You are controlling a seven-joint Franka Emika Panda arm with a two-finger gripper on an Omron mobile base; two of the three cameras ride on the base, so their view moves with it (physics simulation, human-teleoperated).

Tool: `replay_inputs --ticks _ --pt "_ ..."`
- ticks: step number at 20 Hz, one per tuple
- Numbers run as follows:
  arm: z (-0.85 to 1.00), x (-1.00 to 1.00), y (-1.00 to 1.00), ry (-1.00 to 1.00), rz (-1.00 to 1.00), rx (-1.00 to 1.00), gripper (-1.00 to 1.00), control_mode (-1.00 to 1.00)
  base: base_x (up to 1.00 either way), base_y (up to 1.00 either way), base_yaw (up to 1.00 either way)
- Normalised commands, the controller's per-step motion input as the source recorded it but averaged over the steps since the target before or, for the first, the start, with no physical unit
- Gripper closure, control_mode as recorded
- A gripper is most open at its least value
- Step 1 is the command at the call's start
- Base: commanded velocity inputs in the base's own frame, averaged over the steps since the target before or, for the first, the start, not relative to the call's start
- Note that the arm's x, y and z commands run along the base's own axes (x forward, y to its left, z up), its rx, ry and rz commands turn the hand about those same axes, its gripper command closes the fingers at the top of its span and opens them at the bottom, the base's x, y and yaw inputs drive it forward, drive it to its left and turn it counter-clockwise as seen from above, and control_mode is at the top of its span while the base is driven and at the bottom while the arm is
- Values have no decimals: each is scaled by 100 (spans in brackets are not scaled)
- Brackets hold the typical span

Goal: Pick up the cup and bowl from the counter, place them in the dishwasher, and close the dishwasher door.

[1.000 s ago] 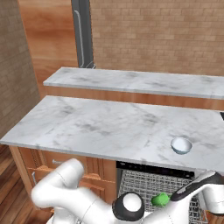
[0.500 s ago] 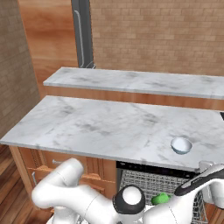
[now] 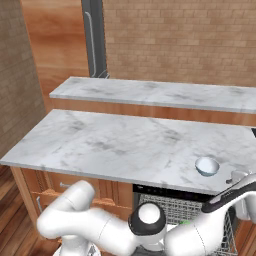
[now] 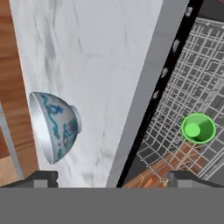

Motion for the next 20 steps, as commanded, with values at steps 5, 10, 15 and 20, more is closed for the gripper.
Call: replay_inputs --ticks 5,10,15,20 --pt "45 17 0 0 0 -5 -100 -100 0 0 0" --pt "23 34 1 0 0 -5 -100 -100 0 0 0" --pt "0 38 6 0 4 -3 -100 -100 0 0 0" --pt "-12 40 4 0 6 0 -100 -100 0 0 0"
